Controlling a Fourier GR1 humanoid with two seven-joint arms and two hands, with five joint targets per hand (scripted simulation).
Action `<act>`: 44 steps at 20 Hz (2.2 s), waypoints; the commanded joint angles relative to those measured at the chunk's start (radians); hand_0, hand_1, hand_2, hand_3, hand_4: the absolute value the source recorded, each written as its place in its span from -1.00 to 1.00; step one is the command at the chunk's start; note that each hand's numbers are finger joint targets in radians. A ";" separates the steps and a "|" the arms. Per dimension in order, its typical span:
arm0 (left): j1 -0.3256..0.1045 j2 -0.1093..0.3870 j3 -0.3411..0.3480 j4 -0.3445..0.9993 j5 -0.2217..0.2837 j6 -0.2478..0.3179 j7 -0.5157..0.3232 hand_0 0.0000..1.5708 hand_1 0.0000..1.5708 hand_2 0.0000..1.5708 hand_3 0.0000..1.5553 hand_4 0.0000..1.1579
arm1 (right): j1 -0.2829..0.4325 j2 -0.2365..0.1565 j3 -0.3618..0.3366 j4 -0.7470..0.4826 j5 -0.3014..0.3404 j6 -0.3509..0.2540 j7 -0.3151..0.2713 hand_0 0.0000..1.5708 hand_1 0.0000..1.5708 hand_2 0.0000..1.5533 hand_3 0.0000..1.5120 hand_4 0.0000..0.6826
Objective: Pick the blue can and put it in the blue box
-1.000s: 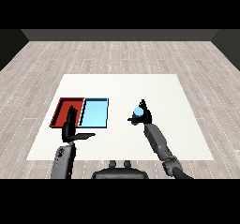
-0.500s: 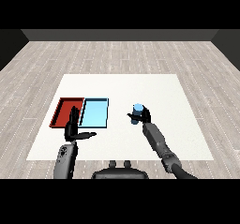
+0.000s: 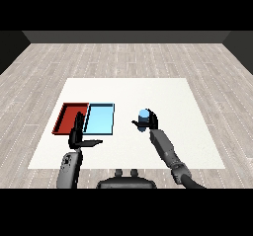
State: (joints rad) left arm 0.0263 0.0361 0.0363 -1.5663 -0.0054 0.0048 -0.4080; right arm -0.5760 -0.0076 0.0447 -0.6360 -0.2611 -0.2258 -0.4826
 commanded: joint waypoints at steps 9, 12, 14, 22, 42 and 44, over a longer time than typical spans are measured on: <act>-0.087 -0.011 -0.030 0.031 -0.015 0.000 0.060 -1.00 -1.00 -1.00 -1.00 -1.00 | -0.064 0.003 0.062 -0.112 0.049 -0.065 0.026 0.86 0.86 0.91 0.82 0.51; 0.015 -0.035 -0.141 0.026 -0.013 0.007 -0.012 -1.00 -1.00 -1.00 -1.00 -1.00 | -0.063 -0.013 0.117 -0.219 0.040 -0.092 0.080 0.85 0.85 0.90 0.82 0.56; -0.048 -0.035 -0.107 0.030 -0.014 0.003 0.052 -1.00 -1.00 -1.00 -1.00 -1.00 | -0.077 0.007 0.093 -0.153 0.018 -0.052 0.009 0.84 0.84 0.89 0.79 0.57; -0.053 -0.036 -0.164 -0.026 0.001 0.031 0.115 -1.00 -1.00 -1.00 -1.00 -1.00 | 0.094 -0.051 0.174 -0.478 0.077 -0.064 0.155 0.84 0.84 0.88 0.78 0.65; -0.209 -0.029 -0.339 0.052 0.076 0.151 0.160 -1.00 -1.00 -1.00 -1.00 -1.00 | 0.098 0.006 0.180 -0.593 0.144 -0.030 0.208 0.83 0.83 0.89 0.83 0.64; -0.278 -0.036 -0.374 0.233 0.137 0.189 0.067 -1.00 -1.00 -1.00 -1.00 -1.00 | 0.165 0.006 0.205 -0.610 0.135 -0.024 0.179 0.86 0.86 0.89 0.82 0.61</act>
State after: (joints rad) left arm -0.2085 0.0011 -0.3180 -1.4329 0.0994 0.1740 -0.2922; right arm -0.4169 -0.0206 0.2205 -1.2713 -0.1139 -0.2365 -0.2674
